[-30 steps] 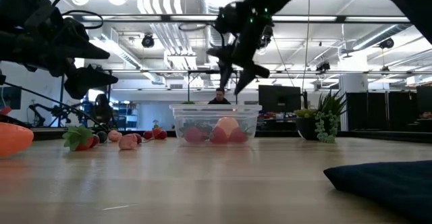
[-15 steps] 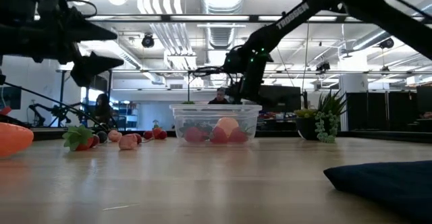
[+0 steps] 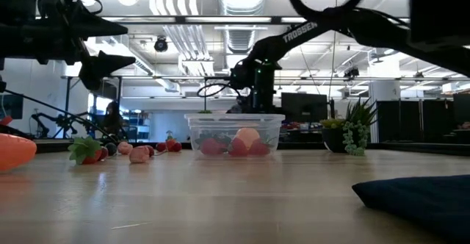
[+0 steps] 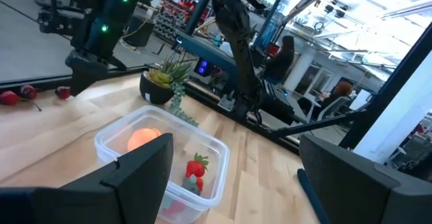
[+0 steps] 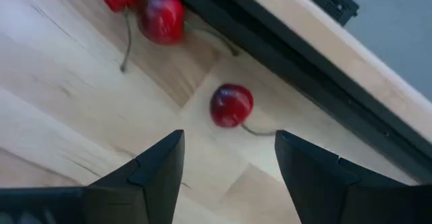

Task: Pick and placing Produce into tupperware
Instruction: Put the red cherry into the transparent bin

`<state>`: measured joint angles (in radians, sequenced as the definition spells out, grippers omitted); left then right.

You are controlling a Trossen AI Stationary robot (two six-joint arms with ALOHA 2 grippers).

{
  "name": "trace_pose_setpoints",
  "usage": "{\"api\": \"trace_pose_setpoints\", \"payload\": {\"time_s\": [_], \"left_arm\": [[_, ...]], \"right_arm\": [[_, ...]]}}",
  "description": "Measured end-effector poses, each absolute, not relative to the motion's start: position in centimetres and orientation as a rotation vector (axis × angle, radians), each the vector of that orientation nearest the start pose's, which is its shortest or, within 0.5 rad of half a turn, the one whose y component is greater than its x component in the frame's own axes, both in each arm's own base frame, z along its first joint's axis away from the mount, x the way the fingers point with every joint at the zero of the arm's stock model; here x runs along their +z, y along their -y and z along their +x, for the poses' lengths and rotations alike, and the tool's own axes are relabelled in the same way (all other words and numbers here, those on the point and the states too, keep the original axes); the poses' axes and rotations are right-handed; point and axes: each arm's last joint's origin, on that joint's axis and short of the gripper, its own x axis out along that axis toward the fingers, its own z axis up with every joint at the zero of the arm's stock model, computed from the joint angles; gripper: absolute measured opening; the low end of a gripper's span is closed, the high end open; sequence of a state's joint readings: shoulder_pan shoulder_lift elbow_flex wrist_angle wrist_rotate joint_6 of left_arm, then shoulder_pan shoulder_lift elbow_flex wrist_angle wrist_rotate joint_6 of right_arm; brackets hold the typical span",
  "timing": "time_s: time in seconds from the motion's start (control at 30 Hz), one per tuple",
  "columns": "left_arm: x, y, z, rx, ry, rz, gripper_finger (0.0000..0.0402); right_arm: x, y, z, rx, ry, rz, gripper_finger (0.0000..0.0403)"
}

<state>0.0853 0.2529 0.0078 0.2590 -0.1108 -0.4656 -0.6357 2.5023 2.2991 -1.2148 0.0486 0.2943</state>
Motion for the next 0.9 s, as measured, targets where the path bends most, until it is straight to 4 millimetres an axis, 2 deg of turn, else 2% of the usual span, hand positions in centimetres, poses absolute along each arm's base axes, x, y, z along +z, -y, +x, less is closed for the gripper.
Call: {"api": "trace_pose_setpoints", "payload": {"time_s": [0.2,0.63,0.73,0.9], "left_arm": [[17.0,-1.3,11.2,0.189,0.059,-0.464,0.0306],[16.9,-1.3,11.2,0.189,0.053,-0.464,0.0306],[16.9,-1.3,11.2,0.189,0.053,-0.463,0.0306],[16.9,-1.3,11.2,0.189,0.053,-0.463,0.0306]], "right_arm": [[18.1,29.7,40.5,-0.779,-1.255,0.658,0.0223],[16.8,30.1,40.3,-0.769,-1.239,0.704,0.0223],[16.5,30.2,40.3,-0.774,-1.233,0.709,0.0212],[16.0,30.4,40.1,-0.778,-1.236,0.714,0.0172]]}}
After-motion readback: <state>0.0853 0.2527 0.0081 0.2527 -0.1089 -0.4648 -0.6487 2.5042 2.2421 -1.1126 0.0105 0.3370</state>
